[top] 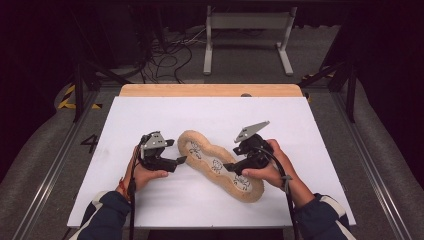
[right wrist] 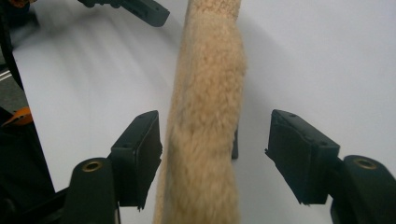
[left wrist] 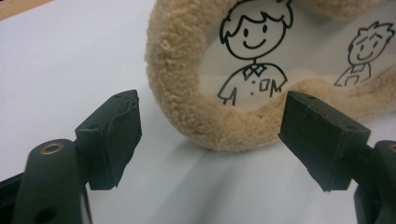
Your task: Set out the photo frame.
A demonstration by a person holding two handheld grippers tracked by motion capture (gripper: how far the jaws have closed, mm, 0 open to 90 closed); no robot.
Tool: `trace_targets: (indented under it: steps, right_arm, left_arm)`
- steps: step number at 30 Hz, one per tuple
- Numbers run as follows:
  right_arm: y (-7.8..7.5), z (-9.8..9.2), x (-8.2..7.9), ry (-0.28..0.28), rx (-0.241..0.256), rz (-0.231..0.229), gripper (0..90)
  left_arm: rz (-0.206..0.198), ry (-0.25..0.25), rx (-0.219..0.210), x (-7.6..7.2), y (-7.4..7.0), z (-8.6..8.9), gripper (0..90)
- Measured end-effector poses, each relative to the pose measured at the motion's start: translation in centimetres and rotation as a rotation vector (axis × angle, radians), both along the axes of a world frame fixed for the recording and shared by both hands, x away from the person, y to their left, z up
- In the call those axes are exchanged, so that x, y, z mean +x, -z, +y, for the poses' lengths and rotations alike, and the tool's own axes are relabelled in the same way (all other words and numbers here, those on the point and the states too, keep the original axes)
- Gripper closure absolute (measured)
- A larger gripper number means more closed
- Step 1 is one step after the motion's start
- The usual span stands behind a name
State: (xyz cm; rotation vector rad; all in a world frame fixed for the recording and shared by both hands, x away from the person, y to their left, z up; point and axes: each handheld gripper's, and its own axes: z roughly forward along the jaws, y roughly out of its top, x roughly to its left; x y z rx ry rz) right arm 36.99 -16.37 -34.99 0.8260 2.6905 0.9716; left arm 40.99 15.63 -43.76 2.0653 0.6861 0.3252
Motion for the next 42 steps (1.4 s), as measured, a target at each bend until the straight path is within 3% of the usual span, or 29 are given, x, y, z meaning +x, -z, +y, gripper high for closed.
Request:
trace_targets:
  steps: [1, 5, 6, 11, 12, 15, 17, 21, 24, 26, 30, 42]
  right_arm:
    - [0.0, 0.0, 0.0, 0.0, 0.0, 0.0, 34.6]
    - [0.1, -1.9, -2.5, 0.047, 0.033, -0.115, 34.4]
    - [0.3, -2.3, -3.0, 0.054, 0.044, -0.124, 34.4]
    - [1.8, -4.2, -5.2, 0.104, 0.09, -0.156, 33.4]
    - [2.1, -4.8, -5.8, 0.123, 0.121, -0.163, 33.4]
    - [2.7, -5.6, -6.8, 0.149, 0.142, -0.187, 33.8]
    - [3.2, -6.1, -7.5, 0.17, 0.173, -0.176, 35.5]
    - [4.7, -6.3, -8.7, 0.193, 0.145, -0.19, 41.0]
    - [5.6, -6.5, -8.9, 0.222, 0.165, -0.177, 45.9]
    - [6.2, -6.2, -8.8, 0.203, 0.148, -0.158, 50.3]
    - [6.4, -6.0, -8.9, 0.189, 0.158, -0.16, 58.9]
    - [6.5, -6.4, -8.2, 0.193, 0.156, -0.183, 61.9]
  left_arm:
    - [-0.002, 0.01, -0.005, 0.2, 0.0, -0.1, 21.2]
    - [-0.003, 0.009, -0.003, 0.4, 0.2, -0.6, 23.7]
    - [-0.01, 0.013, 0.007, 0.5, 0.3, -0.7, 24.9]
    - [-0.014, 0.0, 0.019, 0.7, 0.5, -1.1, 29.8]
    - [-0.01, -0.006, 0.016, 0.8, 0.5, -1.1, 30.7]
    - [-0.009, -0.025, -0.003, 1.1, 0.4, -1.0, 31.3]
    - [-0.009, -0.029, -0.016, 1.3, 0.4, -1.0, 32.4]
    - [-0.011, -0.038, -0.027, 1.7, 0.4, -1.3, 39.3]
    - [-0.026, -0.041, -0.004, 1.7, 0.5, -1.6, 46.3]
    - [-0.028, -0.049, -0.005, 1.7, 0.5, -1.4, 52.9]
    - [-0.029, -0.055, 0.003, 1.7, 0.6, -1.2, 60.6]
    - [-0.035, -0.056, 0.018, 0.9, 0.6, -0.5, 65.2]
